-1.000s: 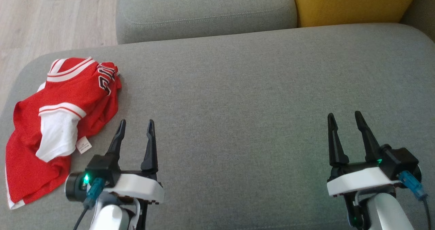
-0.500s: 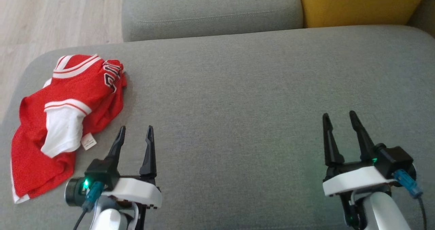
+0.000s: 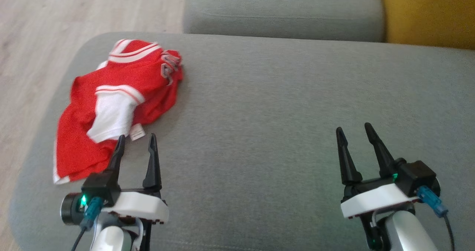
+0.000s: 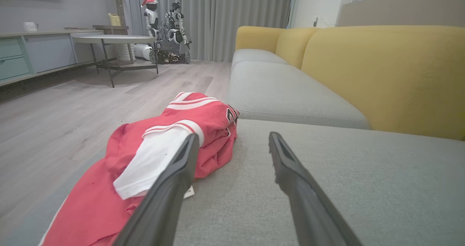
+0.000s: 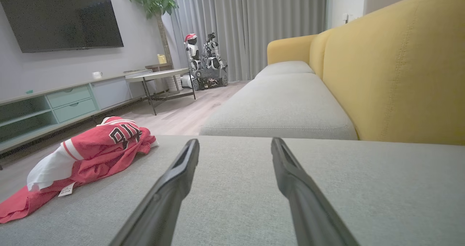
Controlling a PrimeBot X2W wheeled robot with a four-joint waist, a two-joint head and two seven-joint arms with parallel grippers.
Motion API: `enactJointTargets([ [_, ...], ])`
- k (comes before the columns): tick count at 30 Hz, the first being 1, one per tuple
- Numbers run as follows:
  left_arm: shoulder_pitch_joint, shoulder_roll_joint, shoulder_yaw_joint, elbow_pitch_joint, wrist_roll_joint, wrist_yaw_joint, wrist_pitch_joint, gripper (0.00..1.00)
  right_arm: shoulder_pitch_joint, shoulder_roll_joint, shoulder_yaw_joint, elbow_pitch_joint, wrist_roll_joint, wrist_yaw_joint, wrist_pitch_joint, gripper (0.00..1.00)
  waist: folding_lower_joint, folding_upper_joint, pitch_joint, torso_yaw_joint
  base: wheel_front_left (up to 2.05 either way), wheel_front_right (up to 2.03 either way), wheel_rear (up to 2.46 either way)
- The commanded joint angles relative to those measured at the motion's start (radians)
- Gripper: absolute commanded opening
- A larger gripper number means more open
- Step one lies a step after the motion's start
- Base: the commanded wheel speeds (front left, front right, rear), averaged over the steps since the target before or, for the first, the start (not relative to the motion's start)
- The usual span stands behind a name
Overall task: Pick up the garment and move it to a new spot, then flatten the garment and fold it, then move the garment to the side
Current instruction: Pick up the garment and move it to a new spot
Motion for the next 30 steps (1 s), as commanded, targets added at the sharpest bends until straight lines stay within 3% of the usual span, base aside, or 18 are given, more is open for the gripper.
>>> enactJointTargets([
  [1, -0.031, -0.002, 0.034, -0.038, 0.006, 0.003, -0.012, 1.0, -0.044, -0.005, 0.028, -0.031, 0.001, 0.002, -0.012, 1.0, 0.0, 0.0, -0.003, 0.049, 0.0, 0.0, 0.0],
  [17, -0.011, -0.002, 0.054, -0.058, 0.009, 0.006, -0.012, 1.0, -0.031, -0.005, 0.067, -0.021, 0.016, 0.002, -0.012, 1.0, 0.0, 0.0, -0.024, 0.234, 0.0, 0.0, 0.0],
  [30, -0.008, -0.002, 0.083, -0.073, -0.007, 0.017, -0.012, 1.0, -0.034, -0.004, 0.076, -0.02, 0.022, 0.002, -0.012, 1.0, 0.0, 0.0, -0.009, 0.231, 0.0, 0.0, 0.0],
])
